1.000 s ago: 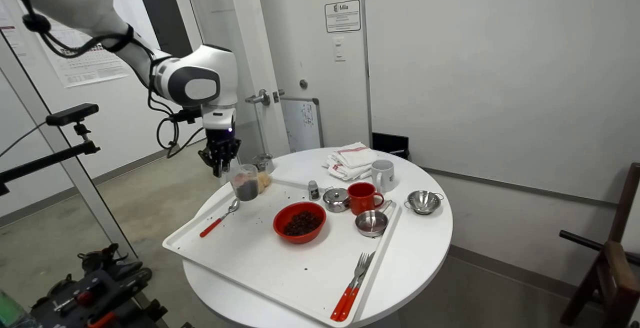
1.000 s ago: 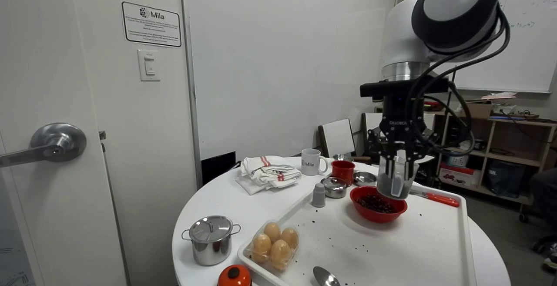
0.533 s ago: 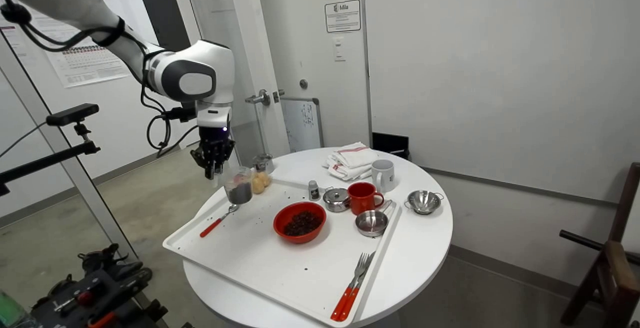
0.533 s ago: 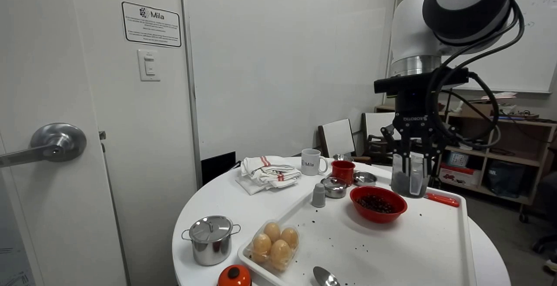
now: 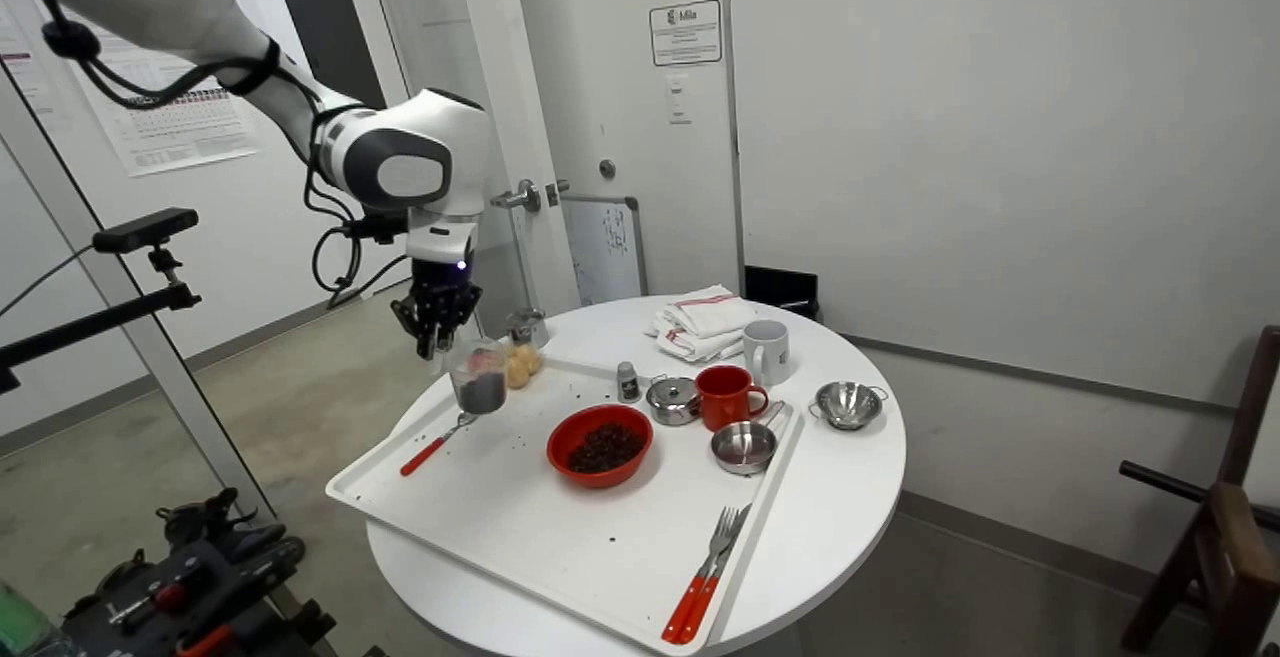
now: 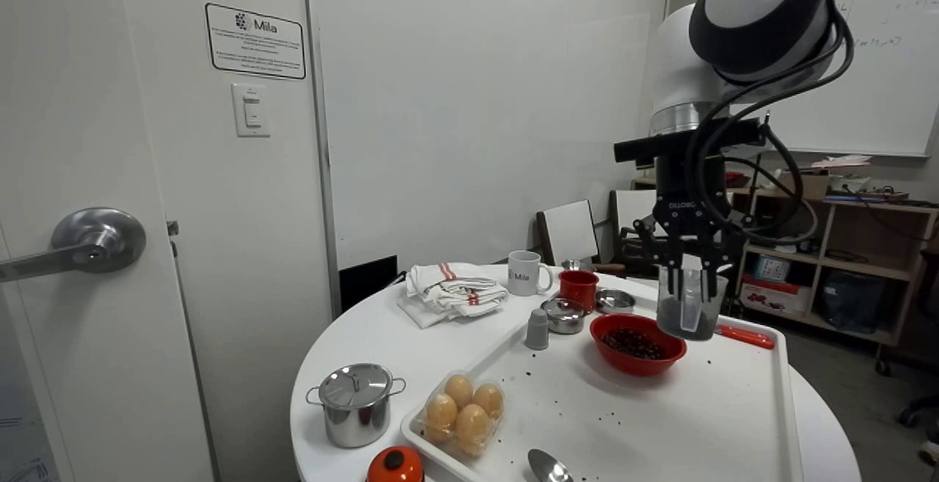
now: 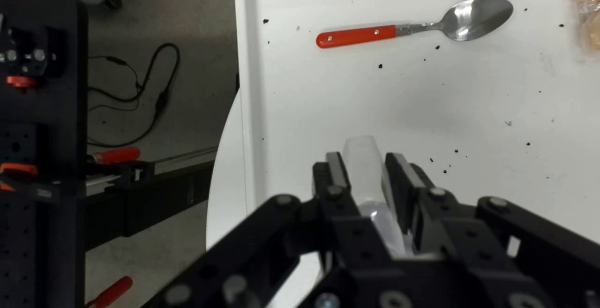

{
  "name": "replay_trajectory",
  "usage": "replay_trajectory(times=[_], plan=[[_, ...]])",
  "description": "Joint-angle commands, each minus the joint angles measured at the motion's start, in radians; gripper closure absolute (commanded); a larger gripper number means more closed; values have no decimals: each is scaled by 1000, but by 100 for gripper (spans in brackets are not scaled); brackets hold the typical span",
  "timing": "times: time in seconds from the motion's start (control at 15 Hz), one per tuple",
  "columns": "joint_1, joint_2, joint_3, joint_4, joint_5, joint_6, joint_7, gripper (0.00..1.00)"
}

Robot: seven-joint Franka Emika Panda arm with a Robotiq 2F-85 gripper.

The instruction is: Pour some of the contents in the clear jar into the red bowl

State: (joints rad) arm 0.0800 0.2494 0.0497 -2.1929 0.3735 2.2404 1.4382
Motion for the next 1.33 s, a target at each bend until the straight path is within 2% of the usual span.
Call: replay_trajectory(times=[0.0,0.4,1.0,1.27], plan=[[-41,63,-20,101,96,-71,14,93],[-125,140,-54,229,244,-171,5,93],[-224,322,-88,426,478,-462,4,93],[-271,377,-97,478,574,-568,-56,93]])
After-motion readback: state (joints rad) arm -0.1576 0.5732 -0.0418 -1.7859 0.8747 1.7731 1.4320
